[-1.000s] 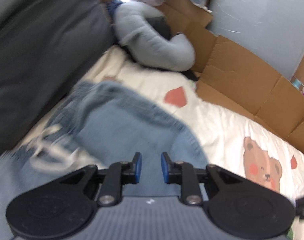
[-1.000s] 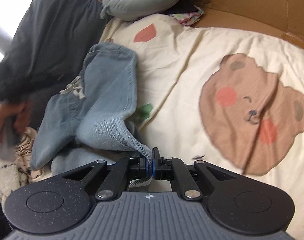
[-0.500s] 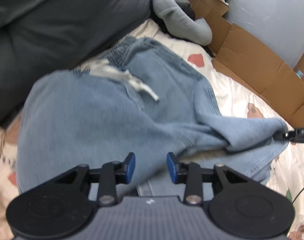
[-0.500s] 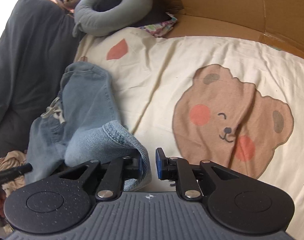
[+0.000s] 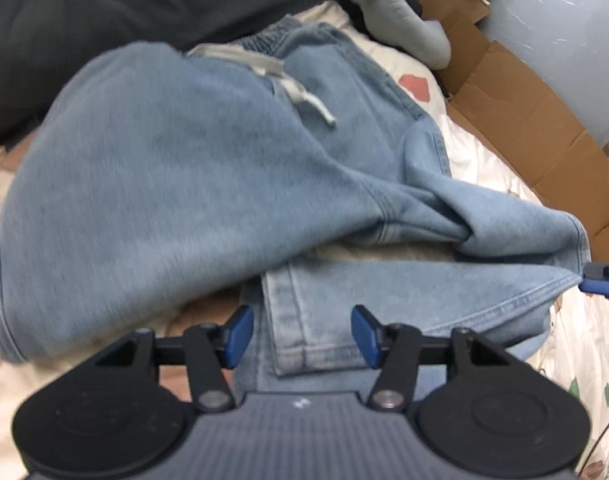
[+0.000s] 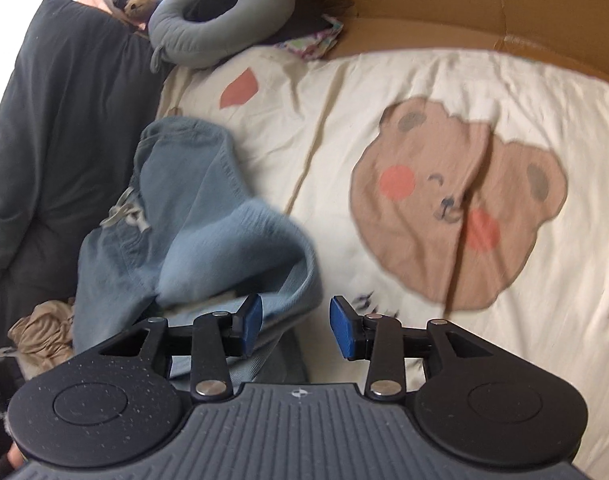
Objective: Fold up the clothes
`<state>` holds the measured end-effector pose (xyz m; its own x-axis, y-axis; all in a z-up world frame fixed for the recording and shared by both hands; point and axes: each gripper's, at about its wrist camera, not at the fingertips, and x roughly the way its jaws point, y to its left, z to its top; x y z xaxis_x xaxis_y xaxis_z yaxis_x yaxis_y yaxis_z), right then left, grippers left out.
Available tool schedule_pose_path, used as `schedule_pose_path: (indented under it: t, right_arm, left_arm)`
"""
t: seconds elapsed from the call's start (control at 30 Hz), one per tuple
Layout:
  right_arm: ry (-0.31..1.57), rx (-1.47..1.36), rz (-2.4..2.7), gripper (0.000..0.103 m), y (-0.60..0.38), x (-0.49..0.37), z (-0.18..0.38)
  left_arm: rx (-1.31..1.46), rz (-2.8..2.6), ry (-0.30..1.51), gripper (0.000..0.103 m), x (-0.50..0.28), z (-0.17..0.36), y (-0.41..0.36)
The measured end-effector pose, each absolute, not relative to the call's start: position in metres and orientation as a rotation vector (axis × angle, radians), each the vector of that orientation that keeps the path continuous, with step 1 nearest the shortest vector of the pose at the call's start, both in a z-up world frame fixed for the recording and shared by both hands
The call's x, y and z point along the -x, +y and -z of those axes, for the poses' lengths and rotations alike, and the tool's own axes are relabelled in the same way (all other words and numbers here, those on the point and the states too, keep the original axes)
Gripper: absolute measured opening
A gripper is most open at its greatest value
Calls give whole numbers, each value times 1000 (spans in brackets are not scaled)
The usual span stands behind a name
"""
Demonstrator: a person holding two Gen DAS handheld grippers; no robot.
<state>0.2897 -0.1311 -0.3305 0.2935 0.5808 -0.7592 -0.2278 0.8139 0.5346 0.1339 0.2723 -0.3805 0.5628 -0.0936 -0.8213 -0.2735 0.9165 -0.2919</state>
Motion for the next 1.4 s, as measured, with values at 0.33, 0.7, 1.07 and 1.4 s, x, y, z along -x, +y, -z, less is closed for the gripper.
schedule_pose_path:
  t: [0.33,0.7,1.07,1.4]
  right_arm:
    - [1228,-414,-659,44,-103,-264,343]
    - [1343,-568,-721,49,-82,-238,367]
    - [1461,-816,-729,54,-66,-215,389]
    - [1582,-990,-730,61,-55,-198,408]
  left_arm:
    - [541,-84,994,28,-123,390,259]
    - [679,40,1026,24,-114,375,224]
    - [727,192,1031,22,-113,351,193]
    - [745,313,1038,22,-114,340,177]
